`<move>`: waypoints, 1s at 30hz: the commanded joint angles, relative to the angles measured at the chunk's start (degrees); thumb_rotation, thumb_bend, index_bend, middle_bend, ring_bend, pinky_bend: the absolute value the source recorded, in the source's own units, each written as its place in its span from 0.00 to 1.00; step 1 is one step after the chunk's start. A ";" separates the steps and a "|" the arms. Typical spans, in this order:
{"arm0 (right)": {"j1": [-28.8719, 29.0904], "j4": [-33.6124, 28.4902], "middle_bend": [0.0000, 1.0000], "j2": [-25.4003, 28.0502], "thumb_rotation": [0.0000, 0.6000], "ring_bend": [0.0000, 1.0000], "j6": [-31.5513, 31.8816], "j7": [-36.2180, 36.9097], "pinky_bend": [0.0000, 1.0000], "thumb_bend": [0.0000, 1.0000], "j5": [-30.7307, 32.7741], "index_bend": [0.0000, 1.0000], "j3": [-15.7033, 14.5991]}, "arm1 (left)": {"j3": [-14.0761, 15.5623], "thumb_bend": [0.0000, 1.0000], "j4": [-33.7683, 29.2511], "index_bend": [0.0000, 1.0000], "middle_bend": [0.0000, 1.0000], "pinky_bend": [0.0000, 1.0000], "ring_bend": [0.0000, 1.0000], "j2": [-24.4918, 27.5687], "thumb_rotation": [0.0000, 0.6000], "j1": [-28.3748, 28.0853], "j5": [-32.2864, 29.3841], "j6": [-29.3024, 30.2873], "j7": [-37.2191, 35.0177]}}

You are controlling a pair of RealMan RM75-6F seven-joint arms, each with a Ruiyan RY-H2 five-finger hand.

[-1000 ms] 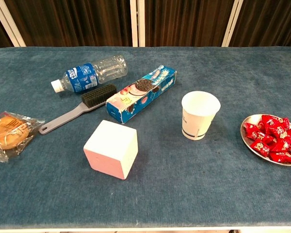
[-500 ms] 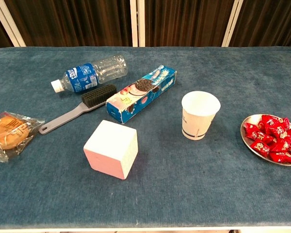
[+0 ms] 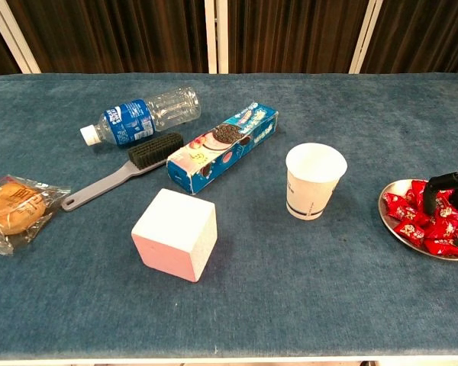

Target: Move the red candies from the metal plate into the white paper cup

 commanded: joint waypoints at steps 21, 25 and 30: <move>6.26 -11.33 0.84 4.86 1.00 0.98 4.11 1.90 1.00 0.57 -0.35 0.73 7.08 | -0.33 0.00 0.97 0.06 0.00 0.00 0.00 -0.06 1.00 0.34 -0.19 0.56 -1.28; 9.11 -11.89 0.84 2.36 1.00 0.98 0.98 0.47 1.00 0.56 1.66 0.71 8.72 | -0.37 0.00 0.89 0.06 0.00 0.00 0.00 0.12 1.00 0.32 -0.19 0.54 -1.34; 12.01 -11.33 0.84 -0.81 1.00 0.98 -2.70 -1.21 1.00 0.56 4.53 0.69 9.78 | -0.41 0.00 0.95 0.06 0.00 0.00 0.00 0.37 1.00 0.25 -0.26 0.38 -1.24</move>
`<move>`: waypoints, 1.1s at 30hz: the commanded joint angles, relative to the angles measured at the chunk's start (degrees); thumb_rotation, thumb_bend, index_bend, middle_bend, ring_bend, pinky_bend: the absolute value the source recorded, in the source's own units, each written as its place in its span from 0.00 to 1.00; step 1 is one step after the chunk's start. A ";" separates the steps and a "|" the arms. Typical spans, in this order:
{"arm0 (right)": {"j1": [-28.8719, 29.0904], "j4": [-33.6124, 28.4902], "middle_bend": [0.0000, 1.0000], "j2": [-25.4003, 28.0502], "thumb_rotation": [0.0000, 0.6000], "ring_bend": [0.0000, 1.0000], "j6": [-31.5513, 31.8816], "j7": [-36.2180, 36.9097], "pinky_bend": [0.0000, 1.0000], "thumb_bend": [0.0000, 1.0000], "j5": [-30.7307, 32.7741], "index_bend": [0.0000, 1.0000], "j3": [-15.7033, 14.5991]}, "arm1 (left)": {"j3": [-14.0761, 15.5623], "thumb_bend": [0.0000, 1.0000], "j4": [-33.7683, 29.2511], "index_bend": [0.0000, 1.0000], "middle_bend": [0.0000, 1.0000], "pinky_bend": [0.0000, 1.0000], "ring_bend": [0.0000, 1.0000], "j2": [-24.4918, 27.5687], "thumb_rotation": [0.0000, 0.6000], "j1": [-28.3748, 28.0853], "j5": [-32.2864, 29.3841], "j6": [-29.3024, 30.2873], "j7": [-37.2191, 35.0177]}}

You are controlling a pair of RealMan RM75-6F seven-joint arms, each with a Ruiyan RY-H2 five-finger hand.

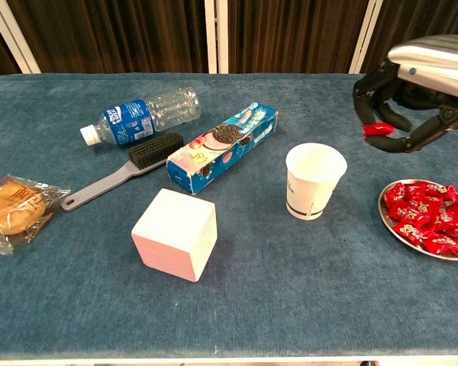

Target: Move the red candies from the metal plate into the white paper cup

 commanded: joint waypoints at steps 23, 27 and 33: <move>2.12 2.31 0.84 -3.17 1.00 0.97 1.71 0.56 1.00 0.46 1.35 0.36 -1.57 | -0.14 0.00 0.78 0.06 0.00 0.00 0.00 -0.03 1.00 0.01 -0.24 -0.09 -0.65; -1.53 1.52 0.84 0.95 1.00 0.97 5.47 1.23 1.00 0.42 0.61 0.38 -4.14 | -0.12 0.00 0.83 0.06 0.00 0.00 0.00 -0.08 1.00 -0.09 0.01 -0.06 -0.69; -4.95 2.70 0.84 4.82 1.00 0.97 3.99 -0.60 1.00 0.40 3.41 0.41 -8.11 | -0.19 0.00 0.60 0.06 0.00 0.00 0.00 -0.30 1.00 -0.41 0.42 -0.08 -0.48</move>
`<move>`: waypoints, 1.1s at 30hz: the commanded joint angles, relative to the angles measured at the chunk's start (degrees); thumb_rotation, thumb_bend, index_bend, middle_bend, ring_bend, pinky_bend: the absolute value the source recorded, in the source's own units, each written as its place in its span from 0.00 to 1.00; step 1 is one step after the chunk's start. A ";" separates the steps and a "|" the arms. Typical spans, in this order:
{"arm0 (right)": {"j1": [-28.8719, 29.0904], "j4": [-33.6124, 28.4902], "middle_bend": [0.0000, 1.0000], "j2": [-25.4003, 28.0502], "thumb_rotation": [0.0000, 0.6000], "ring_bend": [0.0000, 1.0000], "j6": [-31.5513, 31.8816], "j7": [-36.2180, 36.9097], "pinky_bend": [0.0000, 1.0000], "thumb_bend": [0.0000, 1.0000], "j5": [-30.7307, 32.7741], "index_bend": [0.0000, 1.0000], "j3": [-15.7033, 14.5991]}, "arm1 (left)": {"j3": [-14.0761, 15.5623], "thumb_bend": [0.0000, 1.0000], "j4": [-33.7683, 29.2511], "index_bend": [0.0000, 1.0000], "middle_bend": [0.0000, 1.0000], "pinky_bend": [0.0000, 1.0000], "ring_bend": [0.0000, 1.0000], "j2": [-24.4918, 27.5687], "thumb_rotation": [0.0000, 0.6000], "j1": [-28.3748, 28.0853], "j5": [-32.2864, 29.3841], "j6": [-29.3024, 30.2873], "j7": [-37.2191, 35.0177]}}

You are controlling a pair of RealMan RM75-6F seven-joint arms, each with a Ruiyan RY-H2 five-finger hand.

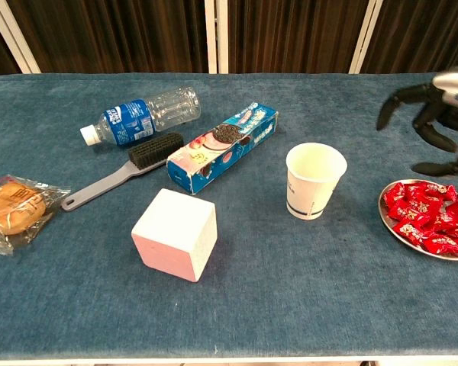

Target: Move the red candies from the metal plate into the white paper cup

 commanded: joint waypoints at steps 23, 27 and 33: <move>0.02 7.41 0.84 -3.54 1.00 0.98 -9.50 -0.88 1.00 0.40 7.35 0.44 -1.54 | 0.39 0.00 -0.71 0.06 0.00 0.00 0.00 -0.23 1.00 0.40 0.06 0.32 0.85; 0.16 7.73 0.84 -3.85 1.00 0.98 -9.77 -0.59 1.00 0.40 7.25 0.44 -1.53 | 0.33 0.00 -0.79 0.06 0.00 0.00 0.00 -0.13 1.00 0.45 -0.13 0.29 1.03; 0.21 8.19 0.84 -4.39 1.00 0.98 -8.98 0.00 1.00 0.40 5.96 0.45 -1.55 | 0.31 0.00 -0.97 0.06 0.00 0.00 0.00 0.01 1.00 0.46 -0.21 0.22 1.07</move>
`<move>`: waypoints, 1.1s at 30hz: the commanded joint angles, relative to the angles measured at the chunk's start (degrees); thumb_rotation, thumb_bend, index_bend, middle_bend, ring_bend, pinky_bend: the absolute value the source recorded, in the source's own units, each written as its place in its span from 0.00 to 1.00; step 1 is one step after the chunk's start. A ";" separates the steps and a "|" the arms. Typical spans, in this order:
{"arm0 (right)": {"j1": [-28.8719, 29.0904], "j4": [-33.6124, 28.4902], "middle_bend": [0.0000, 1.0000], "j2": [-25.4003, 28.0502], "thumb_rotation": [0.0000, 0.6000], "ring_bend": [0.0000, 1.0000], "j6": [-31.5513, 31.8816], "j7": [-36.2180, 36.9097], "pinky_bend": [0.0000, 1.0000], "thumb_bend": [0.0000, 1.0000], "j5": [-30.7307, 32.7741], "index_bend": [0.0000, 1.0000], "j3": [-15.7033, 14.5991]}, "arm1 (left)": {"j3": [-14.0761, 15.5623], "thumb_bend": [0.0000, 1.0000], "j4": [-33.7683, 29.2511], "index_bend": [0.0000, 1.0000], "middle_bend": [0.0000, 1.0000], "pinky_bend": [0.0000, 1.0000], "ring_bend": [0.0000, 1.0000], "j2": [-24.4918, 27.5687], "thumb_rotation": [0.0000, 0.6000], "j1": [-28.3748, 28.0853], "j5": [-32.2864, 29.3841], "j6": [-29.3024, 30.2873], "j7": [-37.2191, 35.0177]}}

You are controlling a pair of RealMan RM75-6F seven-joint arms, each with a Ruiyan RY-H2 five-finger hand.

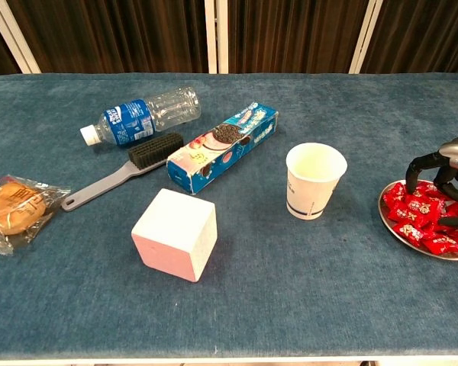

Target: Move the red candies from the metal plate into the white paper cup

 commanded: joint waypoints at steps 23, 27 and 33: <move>0.78 1.96 0.84 -2.16 1.00 0.99 -2.49 -3.28 1.00 0.55 3.19 0.60 0.55 | 0.11 0.00 1.26 0.06 0.00 0.00 0.00 -0.70 1.00 0.13 -0.40 -0.48 -0.85; 0.55 1.54 0.84 -1.82 1.00 0.99 -1.29 -2.41 1.00 0.59 2.66 0.67 0.88 | 0.05 0.00 1.35 0.06 0.00 0.00 0.00 -0.71 1.00 0.14 -0.37 -0.37 -0.95; -0.63 -3.40 0.84 1.96 1.00 0.99 4.85 -0.12 1.00 0.59 -0.04 0.68 2.60 | -0.02 0.00 1.45 0.06 0.00 0.00 0.00 -0.66 1.00 0.16 -0.27 -0.20 -1.17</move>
